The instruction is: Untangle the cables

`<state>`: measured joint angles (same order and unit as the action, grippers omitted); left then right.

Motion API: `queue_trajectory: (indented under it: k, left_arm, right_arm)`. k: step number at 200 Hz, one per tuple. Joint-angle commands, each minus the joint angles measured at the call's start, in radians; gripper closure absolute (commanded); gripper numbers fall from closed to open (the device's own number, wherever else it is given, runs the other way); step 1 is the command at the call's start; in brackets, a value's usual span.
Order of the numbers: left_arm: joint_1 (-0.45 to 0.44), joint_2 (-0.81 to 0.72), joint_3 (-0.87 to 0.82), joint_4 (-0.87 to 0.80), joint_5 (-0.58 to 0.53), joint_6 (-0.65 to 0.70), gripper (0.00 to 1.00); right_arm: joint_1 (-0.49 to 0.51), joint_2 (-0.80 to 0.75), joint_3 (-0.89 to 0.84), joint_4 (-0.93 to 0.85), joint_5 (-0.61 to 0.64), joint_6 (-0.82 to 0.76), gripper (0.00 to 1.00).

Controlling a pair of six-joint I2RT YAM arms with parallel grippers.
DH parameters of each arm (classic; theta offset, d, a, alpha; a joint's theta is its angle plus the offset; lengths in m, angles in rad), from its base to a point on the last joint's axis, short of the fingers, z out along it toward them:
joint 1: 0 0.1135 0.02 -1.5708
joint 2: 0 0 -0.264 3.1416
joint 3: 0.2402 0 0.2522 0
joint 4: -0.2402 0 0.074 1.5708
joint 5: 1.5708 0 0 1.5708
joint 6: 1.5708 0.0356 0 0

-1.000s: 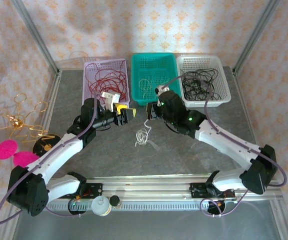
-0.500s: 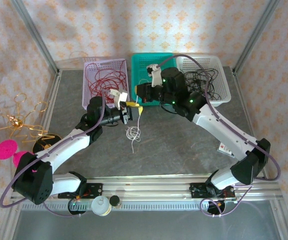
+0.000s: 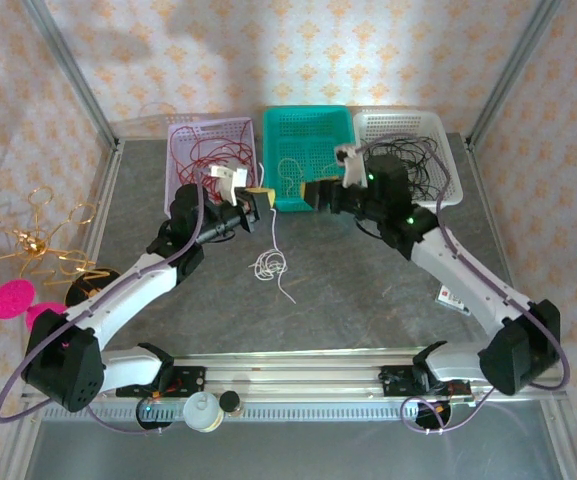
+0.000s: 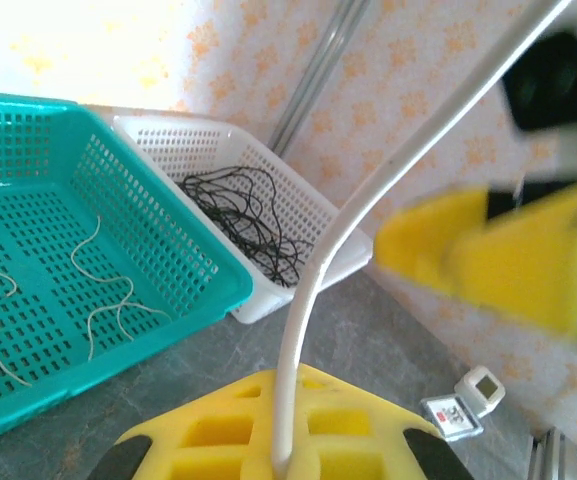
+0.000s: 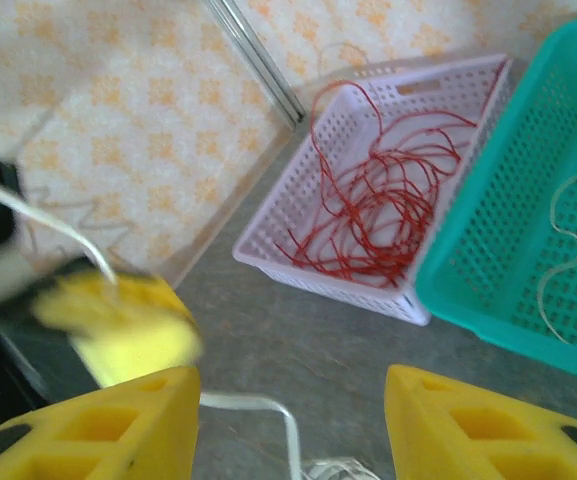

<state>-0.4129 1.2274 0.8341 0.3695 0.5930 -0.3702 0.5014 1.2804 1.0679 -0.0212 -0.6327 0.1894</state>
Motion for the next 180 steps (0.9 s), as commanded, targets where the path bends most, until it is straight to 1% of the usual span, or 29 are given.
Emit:
queue_trajectory:
  k: [1,12,38,51,65,80,101,123,136,180]
  left_arm:
    - [-0.007,-0.045,0.066,-0.025,-0.032,-0.040,1.00]
    - [-0.005,-0.049,0.088,-0.040,-0.028,-0.057,1.00]
    - [-0.007,-0.048,0.147,-0.067,0.003,-0.094,1.00]
    - [-0.007,-0.048,0.170,-0.067,0.022,-0.120,1.00]
    - [-0.007,-0.056,0.186,-0.070,0.030,-0.145,1.00]
    - [-0.007,-0.075,0.199,-0.079,0.021,-0.162,1.00]
    - [-0.007,-0.105,0.220,-0.103,-0.002,-0.171,1.00]
    - [-0.007,-0.115,0.252,-0.132,-0.004,-0.173,1.00]
    - [-0.010,-0.120,0.273,-0.149,-0.002,-0.173,1.00]
    - [-0.018,-0.145,0.311,-0.182,-0.014,-0.193,1.00]
  right_arm:
    - [0.007,-0.039,-0.153,0.316,-0.214,-0.095,0.48]
    - [0.015,-0.025,-0.186,0.381,-0.251,-0.111,0.48]
    - [0.098,0.043,-0.169,0.406,-0.251,-0.193,0.47]
    - [0.129,0.092,-0.163,0.461,-0.246,-0.200,0.47]
    - [0.138,0.150,-0.150,0.536,-0.233,-0.189,0.48]
    - [0.140,0.206,-0.131,0.598,-0.186,-0.185,0.51]
    - [0.140,0.271,-0.108,0.663,-0.151,-0.194,0.55]
    - [0.141,0.327,-0.074,0.666,-0.157,-0.199,0.58]
    - [0.143,0.345,-0.068,0.672,-0.158,-0.207,0.58]
    - [0.144,0.357,-0.058,0.660,-0.167,-0.217,0.58]
